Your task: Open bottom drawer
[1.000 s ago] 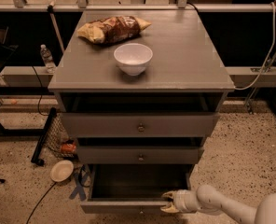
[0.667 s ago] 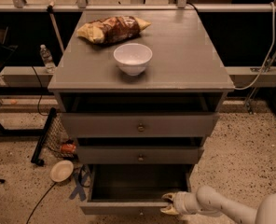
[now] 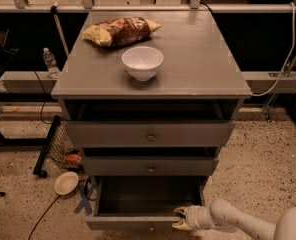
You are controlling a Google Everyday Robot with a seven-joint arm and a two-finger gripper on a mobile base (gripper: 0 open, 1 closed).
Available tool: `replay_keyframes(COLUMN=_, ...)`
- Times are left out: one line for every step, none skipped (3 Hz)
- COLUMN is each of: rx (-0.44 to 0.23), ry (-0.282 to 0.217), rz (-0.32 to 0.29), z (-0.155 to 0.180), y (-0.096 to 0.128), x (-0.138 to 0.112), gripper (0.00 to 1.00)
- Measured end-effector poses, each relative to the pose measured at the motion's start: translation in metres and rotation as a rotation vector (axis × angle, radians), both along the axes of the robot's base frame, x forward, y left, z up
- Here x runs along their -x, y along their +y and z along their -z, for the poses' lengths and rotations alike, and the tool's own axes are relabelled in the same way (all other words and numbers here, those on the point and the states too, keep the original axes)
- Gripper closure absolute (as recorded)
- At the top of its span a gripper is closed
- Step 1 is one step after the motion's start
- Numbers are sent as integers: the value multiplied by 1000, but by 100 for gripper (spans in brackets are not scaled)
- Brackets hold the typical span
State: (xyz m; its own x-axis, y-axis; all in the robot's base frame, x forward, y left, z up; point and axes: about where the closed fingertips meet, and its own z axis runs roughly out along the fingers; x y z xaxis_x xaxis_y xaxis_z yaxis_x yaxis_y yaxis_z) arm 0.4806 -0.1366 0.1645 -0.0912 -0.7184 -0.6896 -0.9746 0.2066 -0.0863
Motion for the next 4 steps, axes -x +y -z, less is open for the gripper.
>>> replay_keyframes(rx=0, ry=0, rz=0, z=0, y=0, x=0, gripper=62)
replay_keyframes(rx=0, ry=0, rz=0, z=0, y=0, x=0, gripper=31)
replay_keyframes(rx=-2, ry=2, rz=-2, z=0, y=2, x=1, gripper=0)
replay_keyframes(rx=-2, ry=2, rz=-2, z=0, y=2, x=1, gripper=0)
